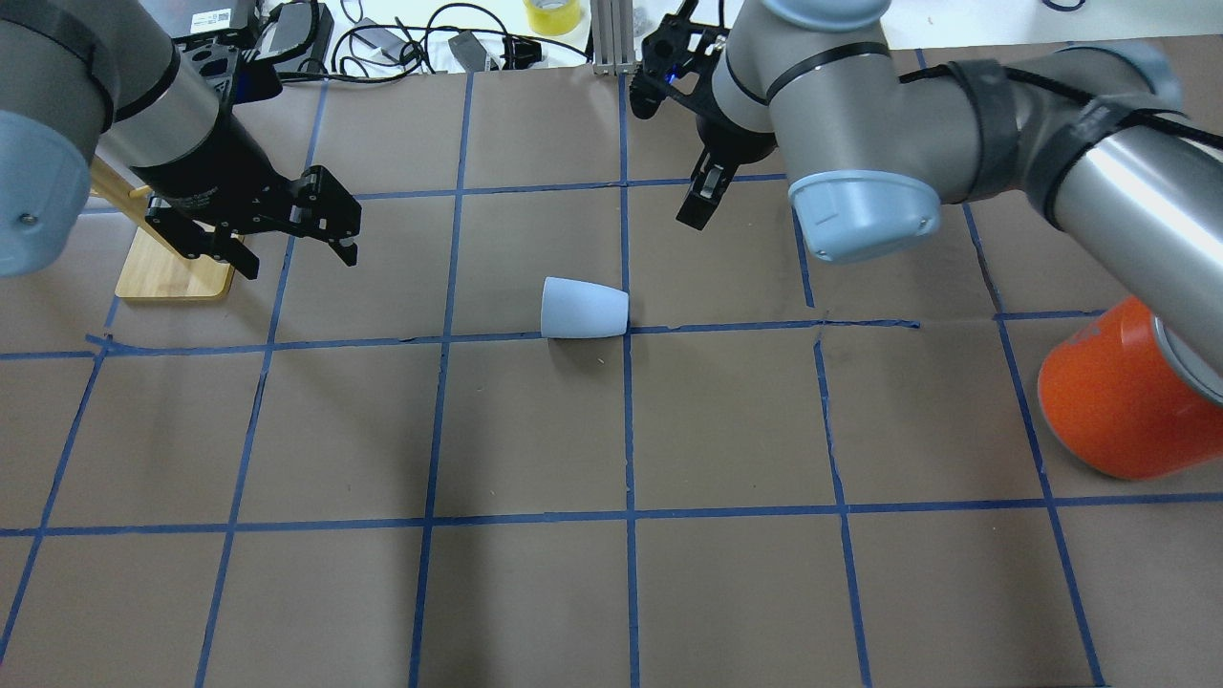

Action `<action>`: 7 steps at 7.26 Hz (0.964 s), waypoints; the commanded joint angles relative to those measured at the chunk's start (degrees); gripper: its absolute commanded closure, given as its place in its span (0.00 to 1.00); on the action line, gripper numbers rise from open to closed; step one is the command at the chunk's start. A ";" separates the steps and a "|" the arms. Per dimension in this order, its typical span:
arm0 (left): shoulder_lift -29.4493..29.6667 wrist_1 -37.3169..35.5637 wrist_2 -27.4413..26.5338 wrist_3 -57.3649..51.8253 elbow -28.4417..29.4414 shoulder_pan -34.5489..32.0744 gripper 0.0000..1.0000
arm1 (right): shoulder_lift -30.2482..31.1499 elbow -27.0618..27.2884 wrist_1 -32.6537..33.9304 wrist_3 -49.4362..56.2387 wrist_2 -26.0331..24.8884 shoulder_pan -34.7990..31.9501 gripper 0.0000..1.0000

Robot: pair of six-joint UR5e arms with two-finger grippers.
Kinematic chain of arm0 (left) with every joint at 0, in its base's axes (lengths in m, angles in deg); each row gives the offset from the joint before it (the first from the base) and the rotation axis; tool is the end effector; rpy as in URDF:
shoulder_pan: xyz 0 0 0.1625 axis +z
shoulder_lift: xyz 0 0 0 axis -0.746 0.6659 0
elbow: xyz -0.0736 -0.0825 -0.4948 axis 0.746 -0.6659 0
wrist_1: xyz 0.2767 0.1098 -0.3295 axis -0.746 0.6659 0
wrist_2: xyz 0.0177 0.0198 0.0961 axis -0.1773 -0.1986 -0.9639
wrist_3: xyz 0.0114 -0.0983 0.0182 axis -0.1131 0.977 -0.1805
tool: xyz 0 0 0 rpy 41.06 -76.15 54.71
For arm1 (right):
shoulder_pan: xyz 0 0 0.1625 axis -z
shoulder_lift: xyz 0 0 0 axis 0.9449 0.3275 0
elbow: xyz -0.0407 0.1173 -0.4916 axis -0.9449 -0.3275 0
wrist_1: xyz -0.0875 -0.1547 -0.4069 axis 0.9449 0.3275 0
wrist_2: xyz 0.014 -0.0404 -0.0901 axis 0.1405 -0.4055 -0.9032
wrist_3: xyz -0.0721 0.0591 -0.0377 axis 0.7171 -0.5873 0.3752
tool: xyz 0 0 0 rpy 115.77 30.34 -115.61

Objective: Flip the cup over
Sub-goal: 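Release the cup on its side and raise the right gripper away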

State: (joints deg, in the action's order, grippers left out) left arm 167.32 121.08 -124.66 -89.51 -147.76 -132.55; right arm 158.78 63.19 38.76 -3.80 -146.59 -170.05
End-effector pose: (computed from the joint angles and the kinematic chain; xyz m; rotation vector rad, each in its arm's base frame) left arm -0.0953 -0.5294 0.5217 0.1052 -2.9979 -0.0279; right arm 0.2357 -0.5752 0.5259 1.3509 -2.7633 0.5252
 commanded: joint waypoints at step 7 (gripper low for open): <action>8.41 -12.98 11.99 0.29 -3.68 -5.25 0.00 | 10.12 -3.03 -23.65 -29.43 -2.00 9.58 0.00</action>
State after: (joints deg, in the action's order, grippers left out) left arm 173.67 112.66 -114.87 -89.36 -149.49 -136.45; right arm 168.60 60.33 17.02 -28.30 -147.55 -162.19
